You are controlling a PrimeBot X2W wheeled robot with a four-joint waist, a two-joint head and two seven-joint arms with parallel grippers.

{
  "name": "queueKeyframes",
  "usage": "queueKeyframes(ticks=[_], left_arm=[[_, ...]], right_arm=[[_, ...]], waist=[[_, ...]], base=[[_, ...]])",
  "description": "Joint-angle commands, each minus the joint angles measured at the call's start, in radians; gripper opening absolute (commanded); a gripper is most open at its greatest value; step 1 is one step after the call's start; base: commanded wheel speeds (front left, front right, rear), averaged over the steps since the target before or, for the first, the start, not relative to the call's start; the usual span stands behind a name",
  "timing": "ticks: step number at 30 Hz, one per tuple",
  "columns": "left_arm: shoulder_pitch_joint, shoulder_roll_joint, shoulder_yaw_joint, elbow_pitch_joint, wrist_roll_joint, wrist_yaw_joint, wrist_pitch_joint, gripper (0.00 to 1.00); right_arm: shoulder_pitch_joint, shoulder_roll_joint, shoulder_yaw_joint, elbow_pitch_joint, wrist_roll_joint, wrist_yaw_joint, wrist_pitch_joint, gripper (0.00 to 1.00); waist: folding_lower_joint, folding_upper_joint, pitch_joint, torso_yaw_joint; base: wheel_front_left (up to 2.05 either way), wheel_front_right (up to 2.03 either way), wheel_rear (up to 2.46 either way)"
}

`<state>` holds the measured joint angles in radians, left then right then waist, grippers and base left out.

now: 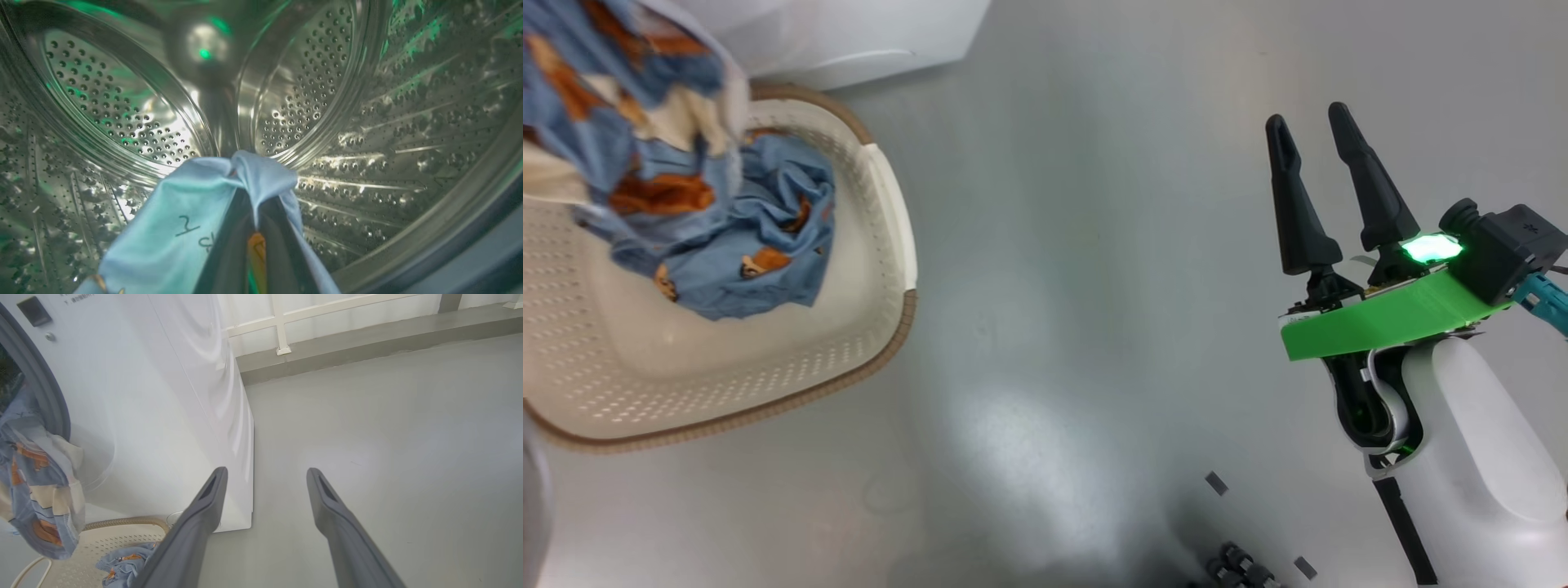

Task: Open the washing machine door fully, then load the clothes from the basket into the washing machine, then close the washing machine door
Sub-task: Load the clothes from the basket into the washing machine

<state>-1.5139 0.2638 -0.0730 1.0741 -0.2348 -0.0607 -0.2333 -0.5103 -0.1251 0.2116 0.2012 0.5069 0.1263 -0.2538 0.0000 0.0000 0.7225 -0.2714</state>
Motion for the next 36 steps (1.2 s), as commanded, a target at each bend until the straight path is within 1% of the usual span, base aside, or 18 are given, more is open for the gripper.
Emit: queueKeyframes(ticks=[1,2,4,6,8,11,12,13,14,18,19,20,23,28,30,34,36], left_arm=[[-0.045,0.048,-0.002,-0.049,0.016,0.005,-0.02,0.0],[-0.056,0.051,-0.003,-0.073,0.022,0.006,-0.025,0.0],[-0.064,0.054,0.005,-0.183,0.036,0.019,-0.027,0.0],[-0.047,0.056,0.029,-0.289,0.041,0.025,-0.028,0.0],[-0.018,0.047,0.059,-0.365,0.037,0.03,-0.028,0.0],[0.034,0.031,0.084,-0.396,0.047,0.037,-0.028,0.0],[0.051,0.029,0.09,-0.382,0.049,0.041,-0.028,0.04],[0.065,0.025,0.095,-0.346,0.047,0.045,-0.028,0.49],[0.07,0.023,0.096,-0.31,0.048,0.047,-0.028,1.0],[0.048,0.016,0.084,-0.16,0.051,0.056,-0.017,1.0],[0.048,0.016,0.084,-0.16,0.051,0.056,-0.017,1.0],[0.03,0.012,0.078,-0.097,0.05,0.057,0.004,1.0],[0.013,0.01,0.073,-0.025,0.046,0.055,0.015,1.0],[0.01,0.008,0.071,0.031,0.038,0.043,-0.002,1.0],[0.02,-0.001,0.067,0.051,0.032,0.029,-0.015,1.0],[0.047,-0.018,0.059,0.049,0.029,0.01,-0.025,1.0],[0.069,-0.025,0.058,0.028,0.027,0.003,-0.027,1.0]], right_arm=[[-0.001,0.005,0.015,-0.028,0.01,0.004,-0.008,1.0],[-0.001,0.007,0.015,-0.029,0.011,0.004,-0.008,1.0],[-0.002,0.011,0.015,-0.032,0.01,0.004,-0.008,1.0],[-0.005,0.014,0.017,-0.034,0.009,0.004,-0.008,1.0],[-0.008,0.016,0.017,-0.033,0.009,0.004,-0.008,1.0],[-0.008,0.017,0.018,-0.029,0.006,0.004,-0.008,1.0],[-0.008,0.017,0.022,-0.027,0.005,0.004,-0.008,1.0],[-0.006,0.016,0.024,-0.024,0.005,0.004,-0.008,1.0],[-0.005,0.015,0.025,-0.022,0.005,0.004,-0.008,1.0],[-0.003,0.009,0.027,-0.018,0.004,0.004,-0.008,1.0],[-0.003,0.009,0.027,-0.018,0.004,0.004,-0.008,1.0],[-0.004,0.007,0.029,-0.016,0.004,0.004,-0.008,1.0],[-0.009,0.006,0.034,-0.011,0.005,0.004,-0.008,1.0],[-0.015,0.005,0.037,-0.003,0.007,0.004,-0.008,1.0],[-0.015,0.0,0.033,0.0,0.007,0.004,-0.008,1.0],[-0.011,-0.008,0.026,-0.001,0.006,0.004,-0.008,1.0],[-0.011,-0.012,0.025,-0.001,0.006,0.004,-0.008,1.0]], waist=[[0.0,0.0,0.031,-0.029],[0.0,0.0,0.034,-0.031],[0.0,0.0,0.043,-0.033],[0.0,0.0,0.05,-0.034],[0.0,0.0,0.052,-0.033],[0.0,0.0,0.046,-0.027],[0.0,0.0,0.042,-0.026],[0.0,0.0,0.036,-0.025],[0.0,0.0,0.032,-0.023],[0.0,0.0,0.021,-0.012],[0.0,0.0,0.021,-0.012],[0.0,0.0,0.018,-0.006],[0.0,0.0,0.012,-0.002],[0.0,0.0,0.002,0.005],[0.0,0.0,-0.01,0.016],[0.0,0.0,-0.031,0.038],[0.0,0.0,-0.044,0.049]], base=[[0.0,0.0,0.0],[0.0,0.0,0.0],[0.0,0.0,0.0],[0.0,0.0,0.0],[0.0,0.0,0.0],[0.0,0.0,0.0],[0.0,0.0,0.0],[0.0,0.0,0.0],[0.0,0.0,0.0],[0.0,0.0,0.0],[0.0,0.0,0.0],[0.0,0.0,0.0],[0.0,0.0,0.0],[0.0,0.0,0.0],[0.0,0.0,0.0],[0.0,0.0,0.0],[0.0,0.0,0.0]])
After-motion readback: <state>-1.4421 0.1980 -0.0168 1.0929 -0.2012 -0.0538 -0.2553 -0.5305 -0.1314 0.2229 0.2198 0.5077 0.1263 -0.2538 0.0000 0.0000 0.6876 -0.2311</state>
